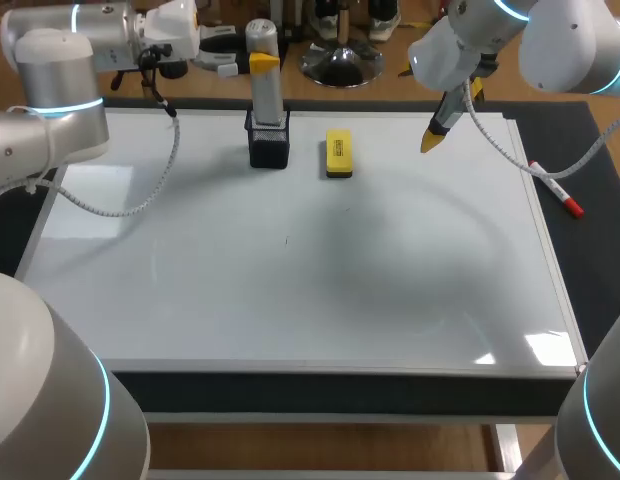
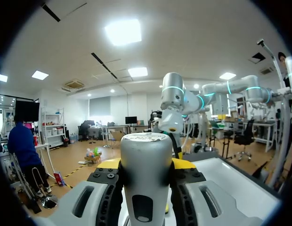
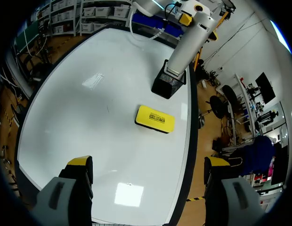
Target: Pick up the inspection probe, press it on each red-marked spot on the whiteboard one by one, put down the probe, pick up the eraser, and wipe off all the red marks.
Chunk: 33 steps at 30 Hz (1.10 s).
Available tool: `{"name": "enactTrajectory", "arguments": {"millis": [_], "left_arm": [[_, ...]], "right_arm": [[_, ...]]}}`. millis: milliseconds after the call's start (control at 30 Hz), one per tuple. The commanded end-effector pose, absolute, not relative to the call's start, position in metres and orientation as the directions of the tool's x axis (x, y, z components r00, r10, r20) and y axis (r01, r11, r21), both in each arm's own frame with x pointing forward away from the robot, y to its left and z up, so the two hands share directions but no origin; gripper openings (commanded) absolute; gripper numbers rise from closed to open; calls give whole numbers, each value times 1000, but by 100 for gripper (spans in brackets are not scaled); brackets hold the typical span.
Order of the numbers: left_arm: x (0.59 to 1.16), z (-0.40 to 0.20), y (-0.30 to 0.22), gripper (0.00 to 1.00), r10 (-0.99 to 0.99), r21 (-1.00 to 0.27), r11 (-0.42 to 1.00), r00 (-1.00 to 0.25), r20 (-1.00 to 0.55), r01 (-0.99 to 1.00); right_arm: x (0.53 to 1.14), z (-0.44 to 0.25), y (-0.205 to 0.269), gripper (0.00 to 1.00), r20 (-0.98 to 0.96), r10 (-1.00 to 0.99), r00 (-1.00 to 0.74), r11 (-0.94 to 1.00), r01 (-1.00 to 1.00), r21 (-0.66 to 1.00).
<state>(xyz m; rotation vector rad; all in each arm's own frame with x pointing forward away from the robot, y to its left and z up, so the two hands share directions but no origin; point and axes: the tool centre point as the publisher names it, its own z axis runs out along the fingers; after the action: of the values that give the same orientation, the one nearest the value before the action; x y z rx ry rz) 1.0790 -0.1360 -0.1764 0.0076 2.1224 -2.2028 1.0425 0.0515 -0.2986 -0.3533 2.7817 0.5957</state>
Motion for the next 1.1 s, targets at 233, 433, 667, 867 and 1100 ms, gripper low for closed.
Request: {"name": "enactTrajectory", "arguments": {"millis": [233, 433, 667, 867, 1100], "left_arm": [[1084, -182, -136, 0, -53, -997, -41, -997, -61, 64], [1086, -186, -136, 0, -51, -997, -42, -997, -65, 67], [1089, -193, -135, 0, -50, -997, -39, -997, -61, 63], [1092, -199, -136, 0, -47, -998, -36, -997, -53, 55], [1094, -210, -136, 0, -47, -999, -34, -998, -38, 39]], "right_arm": [[1043, -298, 51, 100, -311, -181, -933, 886, -292, 359], [1043, -298, 51, 100, -311, -181, -933, 886, -292, 359], [1043, -298, 51, 100, -311, -181, -933, 886, -292, 359], [1043, -298, 51, 100, -311, -181, -933, 886, -292, 359], [1043, -298, 51, 100, -311, -181, -933, 886, -292, 359]]}}
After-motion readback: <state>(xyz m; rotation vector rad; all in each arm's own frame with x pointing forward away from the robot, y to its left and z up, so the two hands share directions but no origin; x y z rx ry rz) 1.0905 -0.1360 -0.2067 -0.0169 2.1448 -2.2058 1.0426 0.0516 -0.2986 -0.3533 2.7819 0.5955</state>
